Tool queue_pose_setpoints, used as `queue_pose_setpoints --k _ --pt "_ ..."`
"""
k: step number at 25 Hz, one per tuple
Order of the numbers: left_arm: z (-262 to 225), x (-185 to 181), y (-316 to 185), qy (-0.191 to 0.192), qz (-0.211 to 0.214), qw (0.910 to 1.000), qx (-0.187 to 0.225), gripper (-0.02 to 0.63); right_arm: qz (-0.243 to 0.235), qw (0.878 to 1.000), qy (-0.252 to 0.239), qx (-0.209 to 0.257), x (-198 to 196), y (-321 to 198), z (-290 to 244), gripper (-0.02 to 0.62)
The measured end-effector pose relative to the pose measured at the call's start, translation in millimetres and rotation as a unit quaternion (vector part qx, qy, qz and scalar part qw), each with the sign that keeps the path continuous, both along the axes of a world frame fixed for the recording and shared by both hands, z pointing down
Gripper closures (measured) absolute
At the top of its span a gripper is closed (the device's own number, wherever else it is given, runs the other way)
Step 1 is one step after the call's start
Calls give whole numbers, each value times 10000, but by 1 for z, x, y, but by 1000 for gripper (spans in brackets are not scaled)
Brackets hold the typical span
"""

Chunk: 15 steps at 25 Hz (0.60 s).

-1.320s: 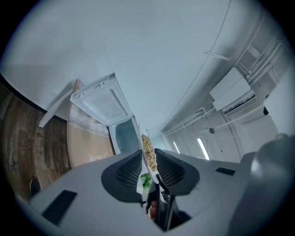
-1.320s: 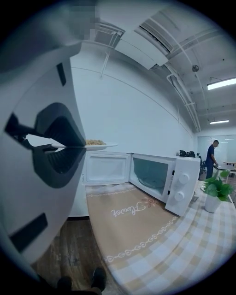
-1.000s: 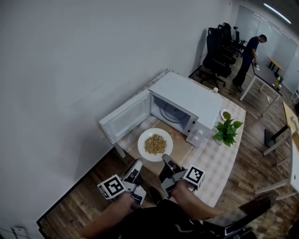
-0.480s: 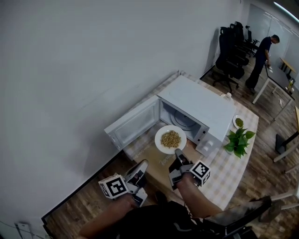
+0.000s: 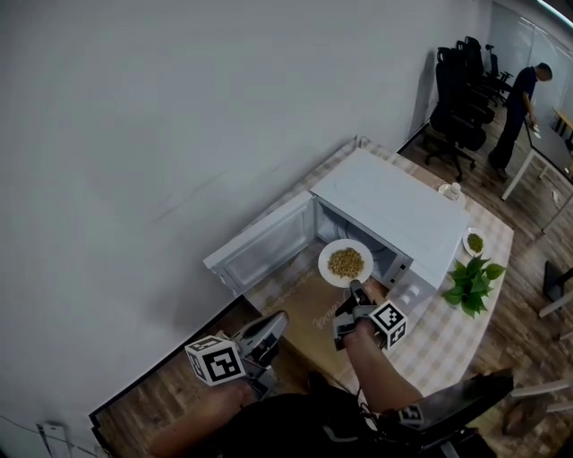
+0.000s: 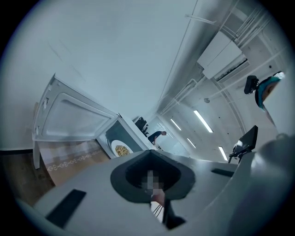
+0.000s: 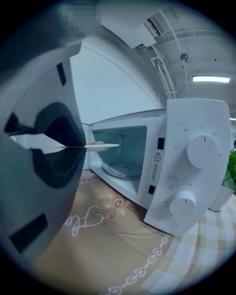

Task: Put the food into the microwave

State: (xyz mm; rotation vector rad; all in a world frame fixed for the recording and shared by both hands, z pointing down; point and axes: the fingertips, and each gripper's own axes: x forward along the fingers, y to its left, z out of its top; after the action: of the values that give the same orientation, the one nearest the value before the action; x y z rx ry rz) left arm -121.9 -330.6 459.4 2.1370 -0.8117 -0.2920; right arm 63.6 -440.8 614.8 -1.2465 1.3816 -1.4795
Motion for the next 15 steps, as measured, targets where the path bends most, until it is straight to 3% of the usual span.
queue_pose_setpoints --k 8,15 --pt "1 0 -5 -168 -63 9998 97 597 494 9982 19 -342 17 -36 34 580" --pt "-10 7 -11 -598 50 9967 551 598 870 9950 7 -491 29 -54 56 579"
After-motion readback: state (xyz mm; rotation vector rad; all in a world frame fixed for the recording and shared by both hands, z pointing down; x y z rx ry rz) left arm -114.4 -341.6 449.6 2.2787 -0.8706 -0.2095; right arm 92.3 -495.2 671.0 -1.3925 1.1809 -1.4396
